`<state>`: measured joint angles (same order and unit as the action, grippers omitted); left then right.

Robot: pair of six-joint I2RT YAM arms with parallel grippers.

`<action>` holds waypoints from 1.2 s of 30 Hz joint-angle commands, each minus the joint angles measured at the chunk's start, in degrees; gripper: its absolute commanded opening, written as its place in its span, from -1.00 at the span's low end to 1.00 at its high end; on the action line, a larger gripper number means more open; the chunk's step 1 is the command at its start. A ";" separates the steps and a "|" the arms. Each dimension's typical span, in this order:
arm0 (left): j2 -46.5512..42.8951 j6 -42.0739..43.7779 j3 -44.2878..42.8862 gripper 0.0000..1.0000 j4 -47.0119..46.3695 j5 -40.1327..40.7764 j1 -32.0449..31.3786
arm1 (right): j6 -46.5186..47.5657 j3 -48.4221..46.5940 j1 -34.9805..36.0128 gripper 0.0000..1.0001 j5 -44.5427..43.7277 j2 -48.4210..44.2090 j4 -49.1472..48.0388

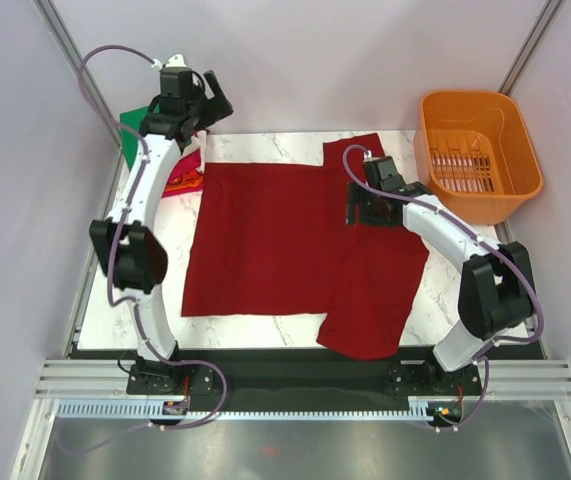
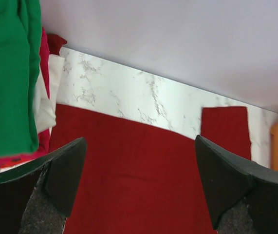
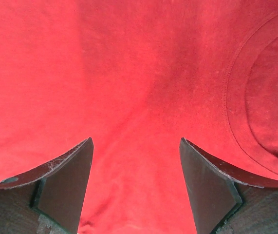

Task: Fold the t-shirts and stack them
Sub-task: Flatten the tshirt out

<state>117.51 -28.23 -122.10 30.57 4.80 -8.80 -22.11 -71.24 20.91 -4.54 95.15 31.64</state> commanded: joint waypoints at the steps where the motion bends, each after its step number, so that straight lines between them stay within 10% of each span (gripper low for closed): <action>1: -13.66 1.16 7.73 1.00 -0.51 -5.59 -0.17 | -0.83 -2.06 0.45 0.61 -1.79 -5.32 1.32; 11: -50.34 -11.22 65.71 0.97 6.15 -3.23 -3.50 | -8.57 9.09 0.89 0.64 -13.66 -22.62 1.85; 18: -67.39 -24.58 80.95 0.93 19.97 7.06 -9.05 | -5.93 12.35 0.98 0.64 -7.16 -27.30 -0.96; 36: -58.73 -26.70 89.32 0.93 18.83 6.10 -4.13 | -2.94 14.55 0.98 0.64 -1.88 -22.29 -3.51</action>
<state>56.95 -52.36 -33.04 49.56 9.06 -13.72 -25.87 -57.14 21.65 -6.94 72.20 30.13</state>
